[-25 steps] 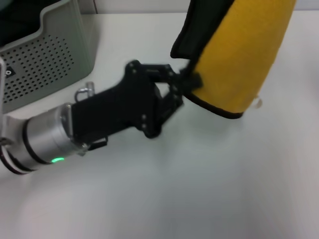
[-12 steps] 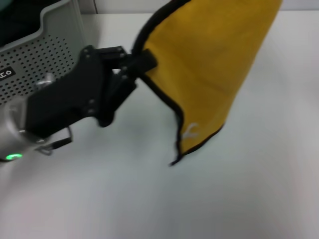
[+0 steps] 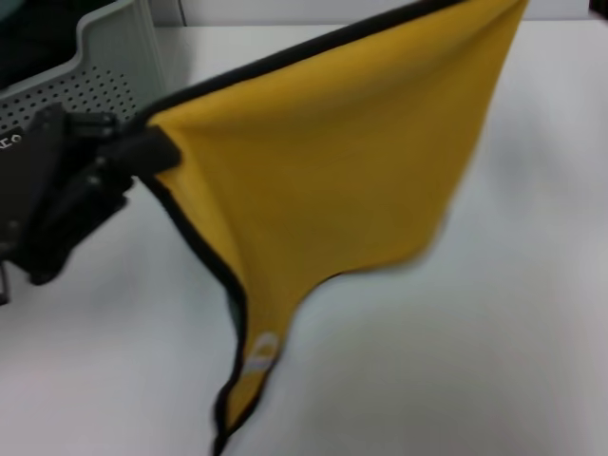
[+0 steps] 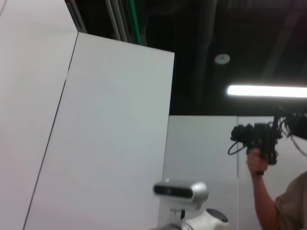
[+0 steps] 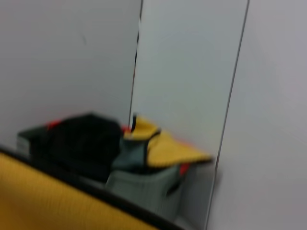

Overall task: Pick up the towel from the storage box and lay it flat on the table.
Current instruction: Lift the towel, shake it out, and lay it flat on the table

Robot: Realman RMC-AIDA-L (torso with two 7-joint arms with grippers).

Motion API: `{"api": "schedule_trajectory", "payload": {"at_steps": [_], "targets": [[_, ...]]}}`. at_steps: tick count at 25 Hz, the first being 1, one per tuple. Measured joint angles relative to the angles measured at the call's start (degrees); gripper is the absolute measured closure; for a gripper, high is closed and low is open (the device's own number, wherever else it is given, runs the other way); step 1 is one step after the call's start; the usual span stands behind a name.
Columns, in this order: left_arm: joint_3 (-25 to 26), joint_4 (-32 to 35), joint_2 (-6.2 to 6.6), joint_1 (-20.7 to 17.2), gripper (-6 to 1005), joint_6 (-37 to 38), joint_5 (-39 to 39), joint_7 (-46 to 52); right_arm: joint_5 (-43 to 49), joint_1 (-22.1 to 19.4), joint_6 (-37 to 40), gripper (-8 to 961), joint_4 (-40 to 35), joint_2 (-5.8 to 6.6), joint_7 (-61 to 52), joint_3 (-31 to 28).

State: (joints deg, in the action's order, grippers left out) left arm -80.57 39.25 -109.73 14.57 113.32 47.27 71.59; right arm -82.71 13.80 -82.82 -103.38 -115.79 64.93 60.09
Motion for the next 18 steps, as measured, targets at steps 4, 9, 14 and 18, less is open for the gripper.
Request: {"api": "schedule_trajectory", "payload": {"at_steps": [4,9,14,18], "targets": [[4.23,5.92,-0.32,-1.51,981,1.04,4.00,10.27,3.46,-1.89,-3.82,951,-5.19,0.03,-6.65,3.67],[4.91,11.78,-2.50,-5.18,981,2.93,7.02,15.19,-0.39,-6.37,-6.54,952,-10.17,0.11,-10.79,7.91],[4.34,14.35,-4.89,-7.86,981,3.02,9.42,15.27,-4.99,-9.53,-7.76,950,-10.88,0.32,-10.42,9.26],[0.47,17.90,-4.97,-8.42,981,3.12,10.50,17.96,-9.65,-9.45,-12.07,944,-10.94,0.42,-10.33,9.05]]}}
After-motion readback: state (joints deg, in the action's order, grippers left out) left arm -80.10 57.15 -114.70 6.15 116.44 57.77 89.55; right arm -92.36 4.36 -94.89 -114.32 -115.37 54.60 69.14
